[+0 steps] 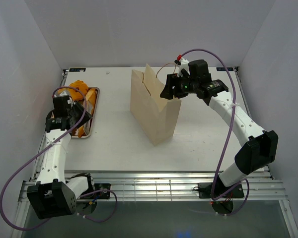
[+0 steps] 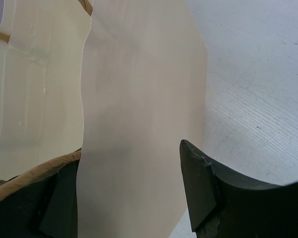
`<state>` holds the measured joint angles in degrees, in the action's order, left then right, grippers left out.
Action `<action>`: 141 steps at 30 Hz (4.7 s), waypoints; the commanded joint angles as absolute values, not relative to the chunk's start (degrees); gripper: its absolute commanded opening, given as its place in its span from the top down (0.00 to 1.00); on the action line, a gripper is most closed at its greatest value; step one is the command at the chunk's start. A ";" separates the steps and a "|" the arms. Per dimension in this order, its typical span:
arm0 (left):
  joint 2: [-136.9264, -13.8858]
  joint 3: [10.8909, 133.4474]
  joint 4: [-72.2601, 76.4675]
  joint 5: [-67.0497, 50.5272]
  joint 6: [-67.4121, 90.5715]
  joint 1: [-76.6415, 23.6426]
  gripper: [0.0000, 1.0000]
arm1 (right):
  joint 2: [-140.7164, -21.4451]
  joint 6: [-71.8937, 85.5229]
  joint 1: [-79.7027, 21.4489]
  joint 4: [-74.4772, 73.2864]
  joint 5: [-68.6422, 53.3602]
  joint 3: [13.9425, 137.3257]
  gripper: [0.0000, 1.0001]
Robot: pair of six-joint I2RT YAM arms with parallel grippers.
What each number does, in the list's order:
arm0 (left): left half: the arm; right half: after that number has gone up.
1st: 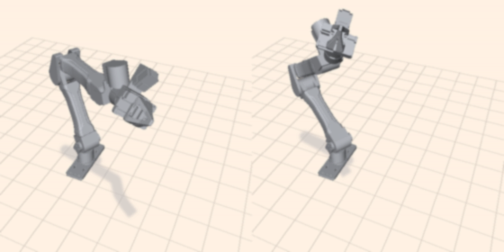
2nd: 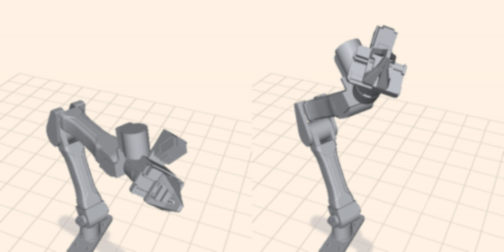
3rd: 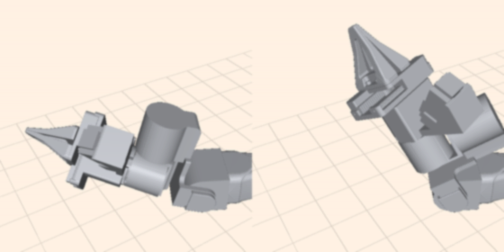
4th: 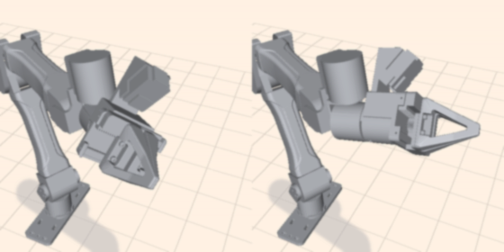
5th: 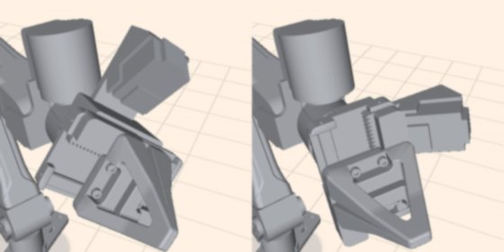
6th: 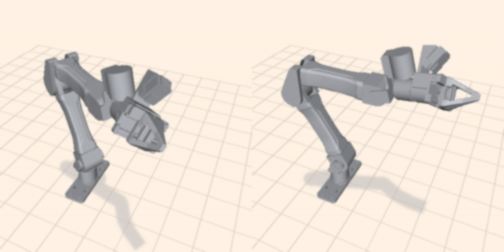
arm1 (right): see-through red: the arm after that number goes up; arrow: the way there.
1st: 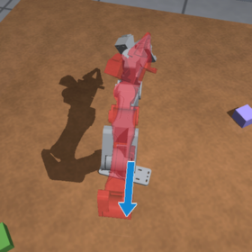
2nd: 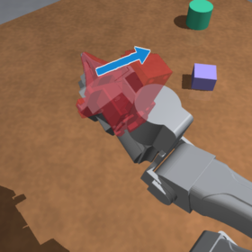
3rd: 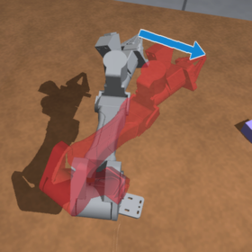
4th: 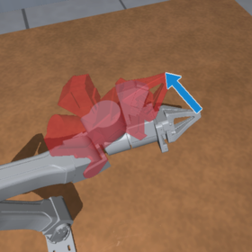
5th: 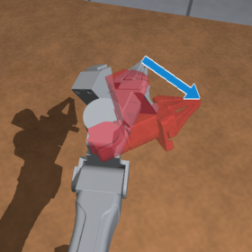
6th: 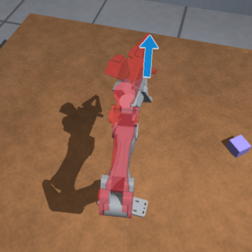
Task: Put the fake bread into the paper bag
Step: Pick up the fake bread from the plate.
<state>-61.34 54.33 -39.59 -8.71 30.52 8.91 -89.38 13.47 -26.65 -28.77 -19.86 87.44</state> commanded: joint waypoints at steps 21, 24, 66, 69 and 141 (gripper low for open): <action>-86.83 72.24 -72.66 56.94 38.40 -33.39 0.52 | -86.05 13.45 -26.72 -27.86 -19.69 86.31 0.30; -88.50 72.95 -75.84 60.02 40.69 -34.27 0.52 | -85.78 13.62 -26.81 -27.77 -19.78 86.13 0.30; -84.29 64.51 -46.14 40.08 12.13 -23.29 0.40 | -85.08 14.59 -27.77 -27.60 -18.54 86.13 0.29; -83.85 63.55 -46.06 39.90 12.30 -22.94 0.40 | -85.25 14.76 -27.77 -27.42 -18.63 86.04 0.29; -72.52 86.83 -56.07 24.82 19.94 -17.67 1.00 | -84.55 13.97 -28.39 -27.51 -15.73 86.48 0.63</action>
